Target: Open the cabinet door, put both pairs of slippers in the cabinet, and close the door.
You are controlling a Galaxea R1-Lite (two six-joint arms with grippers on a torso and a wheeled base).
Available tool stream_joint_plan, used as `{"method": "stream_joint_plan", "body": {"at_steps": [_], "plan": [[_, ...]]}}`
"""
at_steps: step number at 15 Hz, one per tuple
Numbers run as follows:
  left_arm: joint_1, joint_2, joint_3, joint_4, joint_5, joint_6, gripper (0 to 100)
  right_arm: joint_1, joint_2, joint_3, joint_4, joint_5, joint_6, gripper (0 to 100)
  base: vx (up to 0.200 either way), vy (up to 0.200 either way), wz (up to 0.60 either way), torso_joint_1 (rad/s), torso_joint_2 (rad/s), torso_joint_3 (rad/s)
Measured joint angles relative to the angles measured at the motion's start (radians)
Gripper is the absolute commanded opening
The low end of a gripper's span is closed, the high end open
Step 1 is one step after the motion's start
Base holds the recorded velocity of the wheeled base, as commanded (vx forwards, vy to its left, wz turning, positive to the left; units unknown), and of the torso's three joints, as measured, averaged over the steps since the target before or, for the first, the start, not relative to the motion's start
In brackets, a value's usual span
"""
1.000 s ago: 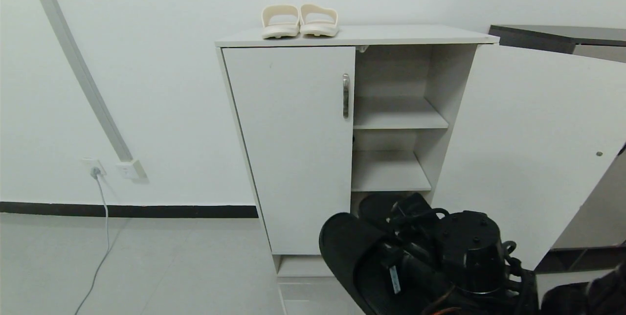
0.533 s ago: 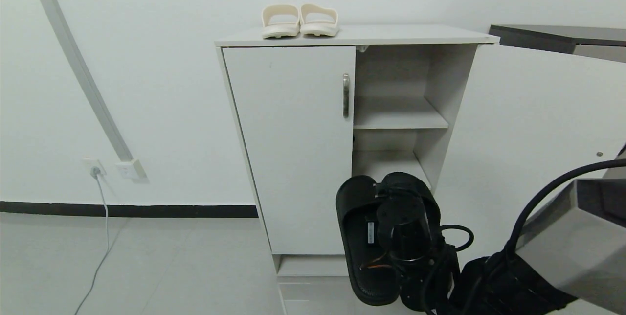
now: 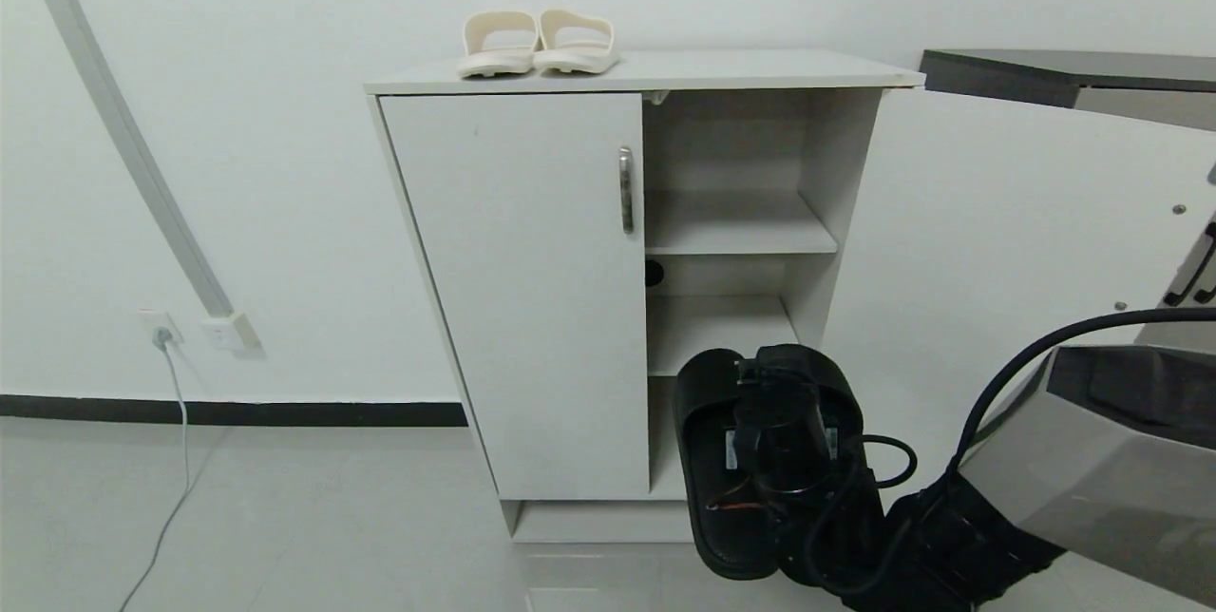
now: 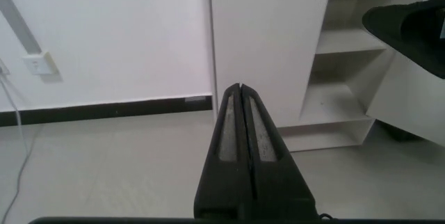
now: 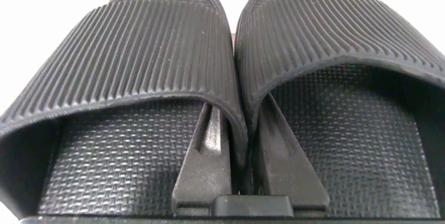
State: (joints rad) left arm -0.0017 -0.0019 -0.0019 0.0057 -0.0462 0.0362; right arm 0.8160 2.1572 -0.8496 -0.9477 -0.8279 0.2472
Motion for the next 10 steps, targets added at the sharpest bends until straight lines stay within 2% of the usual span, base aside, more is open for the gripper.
{"method": "stream_joint_plan", "body": {"at_steps": [10], "plan": [[-0.001, 0.000, 0.000, 0.000, 0.001, -0.002, 0, -0.018, 0.074, -0.028, -0.010, 0.006, 0.023, 0, 0.000, 0.000, 0.00, 0.000, 0.00, 0.000]]}}
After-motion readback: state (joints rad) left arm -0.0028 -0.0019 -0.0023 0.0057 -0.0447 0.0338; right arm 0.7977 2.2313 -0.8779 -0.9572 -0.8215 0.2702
